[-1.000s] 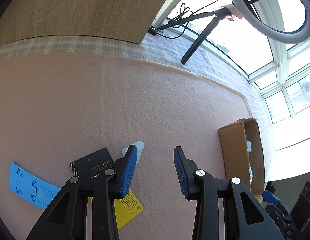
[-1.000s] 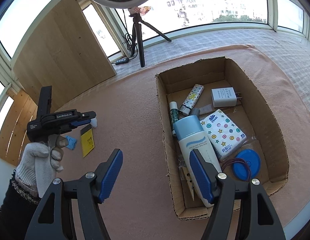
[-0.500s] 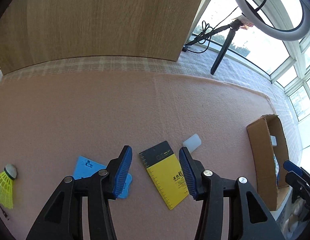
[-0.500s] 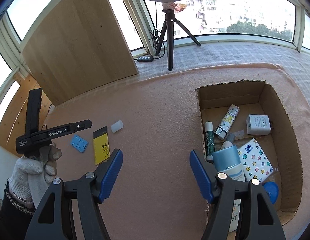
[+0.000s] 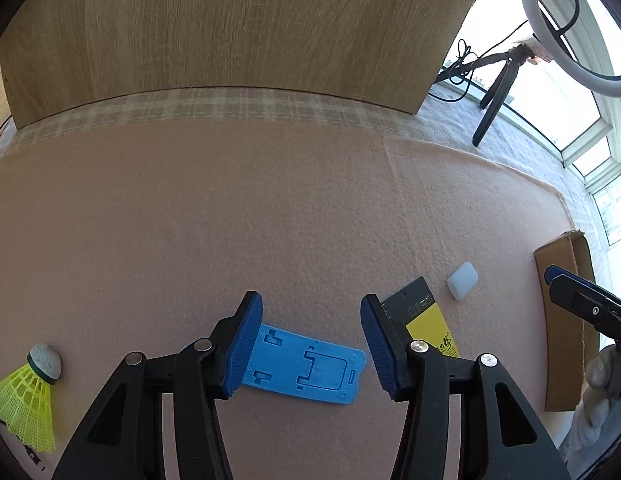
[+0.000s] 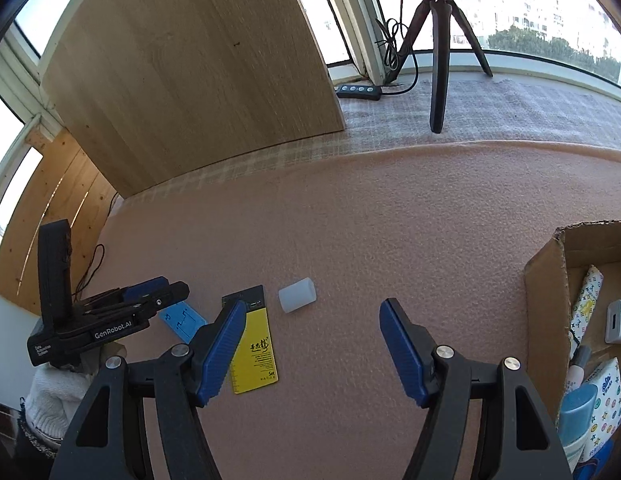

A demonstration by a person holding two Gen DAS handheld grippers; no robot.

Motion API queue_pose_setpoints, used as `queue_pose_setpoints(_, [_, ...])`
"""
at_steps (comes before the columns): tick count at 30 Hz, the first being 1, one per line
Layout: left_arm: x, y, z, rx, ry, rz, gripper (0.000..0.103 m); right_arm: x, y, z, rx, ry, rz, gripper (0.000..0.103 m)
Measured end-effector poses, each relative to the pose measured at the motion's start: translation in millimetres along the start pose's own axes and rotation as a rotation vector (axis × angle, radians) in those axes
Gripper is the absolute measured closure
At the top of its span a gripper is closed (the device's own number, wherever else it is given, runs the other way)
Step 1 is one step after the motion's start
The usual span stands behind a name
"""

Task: Organize objects
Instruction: 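Grasp the blue phone stand with the left gripper while the right grasps the white eraser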

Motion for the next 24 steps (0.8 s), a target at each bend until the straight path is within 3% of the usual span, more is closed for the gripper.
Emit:
queue_pose_setpoints(5, [13.5, 2.3, 3.7, 0.016, -0.032, -0.032, 0.051, 28.6, 11.0, -10.0, 0.017, 0.056, -0.043, 0.037])
queue_pose_setpoints(13, [14.4, -6.2, -4.8, 0.015, -0.048, -0.085, 0.053, 74.3, 22.5, -21.2, -0.04, 0.051, -0.123, 0.037])
queue_pose_setpoints(24, [-4.4, -39.4, -7.6, 0.052, -0.067, -0.135, 0.052, 91.0, 19.4, -21.5, -0.11, 0.057, -0.205, 0.037])
Point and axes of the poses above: each gripper's, at about its wrist camera, not at the fingertips, and x roughly the way its jaws point, z to its right, y to its top, the point moved 5 cm from there along x, roughly the way its jaws point, and after that the axes turned 4 degrees about z, right-handed, at the moved point
